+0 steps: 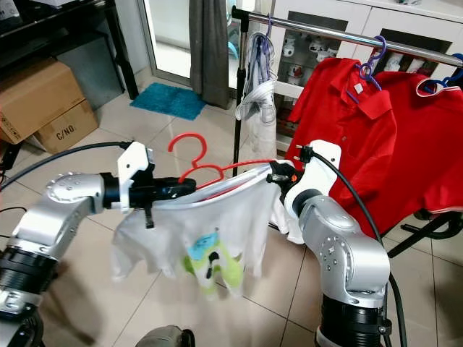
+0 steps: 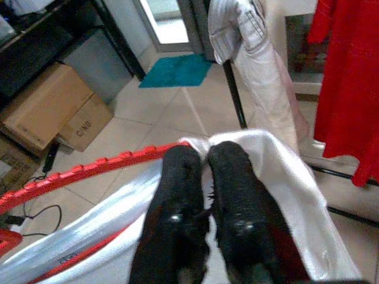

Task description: Hang hanger

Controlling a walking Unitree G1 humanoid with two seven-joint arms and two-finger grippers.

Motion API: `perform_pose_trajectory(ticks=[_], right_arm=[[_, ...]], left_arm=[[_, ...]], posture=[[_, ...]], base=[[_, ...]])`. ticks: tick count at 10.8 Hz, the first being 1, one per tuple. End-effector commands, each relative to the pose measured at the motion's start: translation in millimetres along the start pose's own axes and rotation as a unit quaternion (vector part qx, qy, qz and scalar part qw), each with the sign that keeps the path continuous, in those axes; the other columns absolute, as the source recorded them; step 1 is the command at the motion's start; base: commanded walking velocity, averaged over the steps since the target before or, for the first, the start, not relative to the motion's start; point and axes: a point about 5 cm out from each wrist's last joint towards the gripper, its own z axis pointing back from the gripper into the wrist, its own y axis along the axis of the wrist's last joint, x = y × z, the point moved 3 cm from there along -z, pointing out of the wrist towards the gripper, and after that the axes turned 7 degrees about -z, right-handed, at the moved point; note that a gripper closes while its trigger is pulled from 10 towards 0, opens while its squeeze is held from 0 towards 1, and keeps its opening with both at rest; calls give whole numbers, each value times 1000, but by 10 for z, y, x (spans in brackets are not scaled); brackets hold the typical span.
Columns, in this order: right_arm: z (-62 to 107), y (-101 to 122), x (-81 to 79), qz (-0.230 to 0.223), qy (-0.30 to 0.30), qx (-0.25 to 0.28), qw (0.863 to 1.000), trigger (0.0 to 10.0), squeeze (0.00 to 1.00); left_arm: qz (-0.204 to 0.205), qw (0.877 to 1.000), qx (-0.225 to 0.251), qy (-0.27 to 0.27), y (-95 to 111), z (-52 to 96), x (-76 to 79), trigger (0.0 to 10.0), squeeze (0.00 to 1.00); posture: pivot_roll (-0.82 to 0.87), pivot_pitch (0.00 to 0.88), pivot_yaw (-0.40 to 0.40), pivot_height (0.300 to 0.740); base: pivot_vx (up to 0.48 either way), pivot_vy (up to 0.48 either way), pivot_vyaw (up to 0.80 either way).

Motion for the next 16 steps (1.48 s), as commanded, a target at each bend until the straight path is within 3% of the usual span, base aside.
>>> perform_pose_trajectory(ticks=[1,4,6,11,14,15,16], right_arm=[[15,2,-11,2,10,2,1000,0,0],[28,13,-10,15,33,-2,999,0,0],[27,71,-18,6,37,14,999,0,0],[93,125,-272,2,125,17,992,0,0],[130,-42,-327,60,149,-27,987,431,0],[124,-91,-320,83,144,-37,985,10000,0],[134,-105,-346,85,157,-40,983,10000,35]], left_arm=[[-6,1000,9,-3,78,42,-55,0,0],[-13,1000,-5,-1,70,140,-133,0,0],[-17,1000,-12,7,53,126,-151,0,0],[-34,997,-69,21,-104,108,-197,0,0],[-39,998,-46,19,-37,64,-218,0,0],[-40,998,-42,16,-16,56,-213,0,0],[-41,998,-41,16,-12,54,-225,0,0]], posture=[[152,29,25,740],[153,27,23,740],[153,25,22,740],[146,17,18,740],[144,10,19,740],[145,3,19,740],[144,0,19,740]], base=[[0,0,0],[0,0,0],[0,0,0],[0,0,0],[0,0,0],[0,0,0],[0,0,0]])
